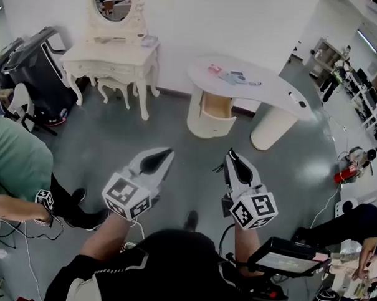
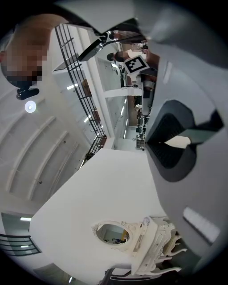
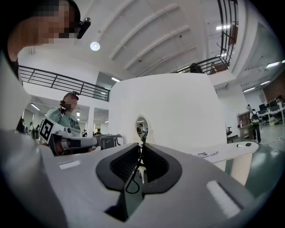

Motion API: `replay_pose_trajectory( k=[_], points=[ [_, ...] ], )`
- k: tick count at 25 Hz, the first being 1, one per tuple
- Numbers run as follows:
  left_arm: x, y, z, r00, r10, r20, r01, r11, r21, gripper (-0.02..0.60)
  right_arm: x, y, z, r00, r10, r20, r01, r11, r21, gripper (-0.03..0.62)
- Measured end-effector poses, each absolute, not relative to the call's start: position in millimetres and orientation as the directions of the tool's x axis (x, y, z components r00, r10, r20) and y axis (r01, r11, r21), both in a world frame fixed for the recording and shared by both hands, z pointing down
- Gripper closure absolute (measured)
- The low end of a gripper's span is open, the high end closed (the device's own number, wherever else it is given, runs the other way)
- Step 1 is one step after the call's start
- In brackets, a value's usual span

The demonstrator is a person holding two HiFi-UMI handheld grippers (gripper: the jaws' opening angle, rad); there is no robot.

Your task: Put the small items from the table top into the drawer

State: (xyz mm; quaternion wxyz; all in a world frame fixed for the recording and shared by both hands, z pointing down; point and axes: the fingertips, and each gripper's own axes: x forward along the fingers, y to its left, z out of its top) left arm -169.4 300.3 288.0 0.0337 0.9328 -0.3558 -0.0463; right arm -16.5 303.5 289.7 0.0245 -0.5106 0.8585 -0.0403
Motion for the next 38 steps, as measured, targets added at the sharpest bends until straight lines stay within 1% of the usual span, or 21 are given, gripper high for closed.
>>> replay_pose_trajectory(
  k=[13,23,31,38],
  points=[
    [-107,214,279,0.696,-0.716,-0.056,-0.713,-0.698,0.071,0.581,48,214,283,-0.523,-0.851,-0.05,-0.844,0.525,-0.11,0.56],
    [-56,168,277,0.684,-0.729,-0.025,-0.728,-0.685,0.041,0.581,103,162,290,-0.54,-0.84,-0.051,-0.829,0.542,-0.139,0.56],
    [-32,136,282,0.666,-0.746,-0.006,-0.745,-0.666,0.047,0.581,119,125,296,-0.583,-0.812,-0.035,-0.801,0.581,-0.143,0.56],
    [-46,108,288,0.662,-0.75,0.003,-0.748,-0.66,0.069,0.581,107,93,301,-0.584,-0.811,-0.017,-0.801,0.58,-0.146,0.56]
  ],
)
